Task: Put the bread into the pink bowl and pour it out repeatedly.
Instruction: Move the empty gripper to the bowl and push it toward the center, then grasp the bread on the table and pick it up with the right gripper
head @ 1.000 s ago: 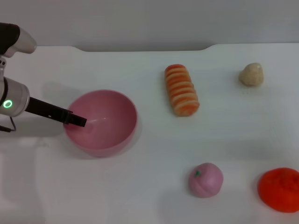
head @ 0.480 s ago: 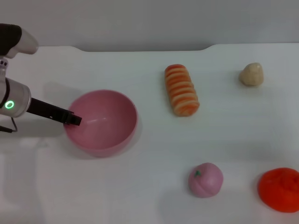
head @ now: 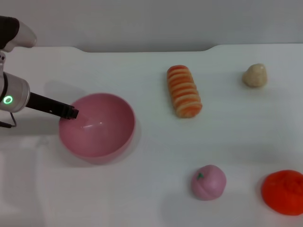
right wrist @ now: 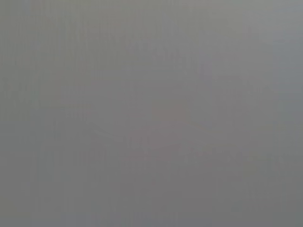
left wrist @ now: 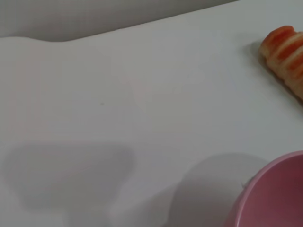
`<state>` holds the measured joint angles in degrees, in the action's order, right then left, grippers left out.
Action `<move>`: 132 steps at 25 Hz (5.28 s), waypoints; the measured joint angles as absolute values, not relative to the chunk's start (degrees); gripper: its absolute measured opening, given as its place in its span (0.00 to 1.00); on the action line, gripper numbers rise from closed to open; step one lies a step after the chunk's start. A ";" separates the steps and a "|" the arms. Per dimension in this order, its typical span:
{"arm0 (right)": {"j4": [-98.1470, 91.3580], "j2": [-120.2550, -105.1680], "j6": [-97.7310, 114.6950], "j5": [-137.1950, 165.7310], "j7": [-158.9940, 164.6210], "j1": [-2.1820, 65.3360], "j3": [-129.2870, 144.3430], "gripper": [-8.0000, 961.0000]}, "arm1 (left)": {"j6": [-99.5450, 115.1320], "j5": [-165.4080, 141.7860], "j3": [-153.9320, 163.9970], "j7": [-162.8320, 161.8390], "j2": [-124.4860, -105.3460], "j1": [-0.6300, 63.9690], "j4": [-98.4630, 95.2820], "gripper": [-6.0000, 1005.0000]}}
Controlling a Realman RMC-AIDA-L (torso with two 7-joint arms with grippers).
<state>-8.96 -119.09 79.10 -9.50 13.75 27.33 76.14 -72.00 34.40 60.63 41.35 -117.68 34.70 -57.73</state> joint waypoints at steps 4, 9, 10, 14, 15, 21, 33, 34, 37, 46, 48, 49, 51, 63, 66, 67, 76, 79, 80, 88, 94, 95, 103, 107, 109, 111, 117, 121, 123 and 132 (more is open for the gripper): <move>-8.95 -119.10 79.09 -9.50 13.80 27.29 76.17 0.60 | -71.99 34.51 60.65 41.33 -117.68 34.75 -57.98 0.04; -8.89 -119.07 78.82 -8.91 13.89 27.31 76.63 0.60 | -72.48 34.54 60.54 41.28 -117.68 35.04 -58.19 0.04; -9.02 -119.03 78.30 -8.07 14.21 27.46 76.98 0.60 | -72.54 34.55 60.47 41.27 -117.66 35.12 -58.46 0.04; -12.55 -118.54 70.62 -1.17 19.18 28.16 78.07 0.61 | -72.48 34.61 60.40 41.22 -117.70 34.52 -61.47 0.04; -14.07 -118.36 67.38 0.98 20.91 28.36 78.09 0.61 | -72.44 34.62 60.40 41.22 -117.72 34.33 -61.93 0.04; -28.66 -117.82 43.56 22.21 34.86 29.37 78.13 0.61 | -71.25 35.15 60.59 41.67 -117.77 33.13 -62.92 0.04; -35.44 -114.50 40.96 88.40 99.35 40.16 77.01 0.62 | -68.74 39.15 60.09 45.17 -117.57 30.04 -62.98 0.04; -35.45 -114.07 43.49 92.42 102.75 41.17 76.20 0.62 | -68.74 39.15 60.09 45.17 -117.57 30.04 -62.98 0.04; -36.03 -113.00 52.52 102.93 112.28 44.29 72.84 0.63 | -68.36 39.22 59.64 46.00 -117.52 29.86 -63.01 0.04; -41.14 -111.28 71.74 124.46 123.84 51.60 64.17 0.63 | -67.89 39.31 60.01 46.99 -117.63 30.11 -62.75 0.04; -41.42 -110.94 74.80 127.61 124.19 53.66 62.91 0.63 | -67.89 39.33 60.08 47.00 -117.68 30.14 -62.72 0.04; -41.51 -110.77 76.05 129.09 124.45 54.71 62.58 0.64 | -67.89 39.39 60.11 47.00 -117.69 30.13 -62.70 0.04; -41.48 -110.55 77.59 131.90 124.97 56.53 62.38 0.64 | -67.96 39.68 60.28 47.02 -117.75 30.06 -62.59 0.04; -40.63 -115.25 69.64 135.96 123.53 55.13 63.22 0.65 | -68.06 42.76 60.90 47.02 -117.85 29.64 -62.61 0.04; -40.10 -117.02 67.11 135.96 121.59 54.01 63.20 0.65 | -68.10 43.11 60.93 47.02 -117.86 30.06 -62.57 0.04; -39.79 -117.45 66.34 135.96 121.21 53.79 63.20 0.65 | -68.02 43.11 61.00 47.02 -117.86 30.27 -62.52 0.04; -36.30 -118.24 59.57 136.04 121.17 54.07 64.36 0.66 | -67.08 43.11 61.73 47.02 -117.86 31.69 -61.98 0.04; -35.63 -118.50 57.68 135.83 121.35 53.94 64.71 0.66 | -66.85 43.11 61.73 47.01 -117.86 31.73 -61.91 0.04; -35.24 -118.60 57.05 135.77 121.36 53.93 64.74 0.66 | -66.73 43.11 61.73 47.01 -117.86 31.81 -61.62 0.04; -31.67 -118.96 53.54 131.74 120.97 53.27 65.64 0.72 | -66.58 43.07 61.69 46.99 -117.86 32.10 -61.07 0.04; -30.18 -119.16 51.71 130.66 121.01 52.14 66.75 0.72 | -66.56 43.36 61.69 46.86 -117.85 32.25 -60.99 0.04; -29.97 -119.16 51.46 130.16 121.01 51.89 66.86 0.71 | -66.57 43.64 61.70 46.85 -117.85 32.26 -60.99 0.04; -29.59 -119.26 50.05 129.55 120.90 50.54 67.04 0.71 | -67.01 44.32 63.06 46.49 -117.85 32.64 -60.99 0.04; -29.42 -119.27 49.23 129.54 120.90 49.72 67.05 0.71 | -67.07 44.37 63.76 46.34 -117.85 32.86 -60.99 0.04; -29.39 -119.27 48.82 129.53 120.94 49.34 67.05 0.71 | -67.10 44.39 64.00 46.31 -117.90 32.97 -60.99 0.04; -29.35 -119.27 48.65 129.53 121.06 49.12 67.05 0.70 | -67.15 44.40 64.12 46.31 -117.91 32.97 -60.93 0.04; -29.11 -119.19 48.60 129.53 121.39 49.04 66.86 0.70 | -67.47 44.42 64.63 46.31 -118.01 32.92 -60.74 0.04; -29.09 -119.18 48.59 129.53 121.55 49.04 66.98 0.69 | -67.75 45.24 64.93 46.31 -118.03 32.56 -60.73 0.04; -29.09 -119.17 48.59 129.53 121.54 49.04 66.98 0.69 | -67.85 45.82 65.15 46.31 -118.02 32.25 -60.73 0.04; -29.68 -119.24 48.51 129.54 121.36 48.72 70.16 0.53 | -68.60 46.74 65.30 46.31 -117.96 31.53 -61.11 0.04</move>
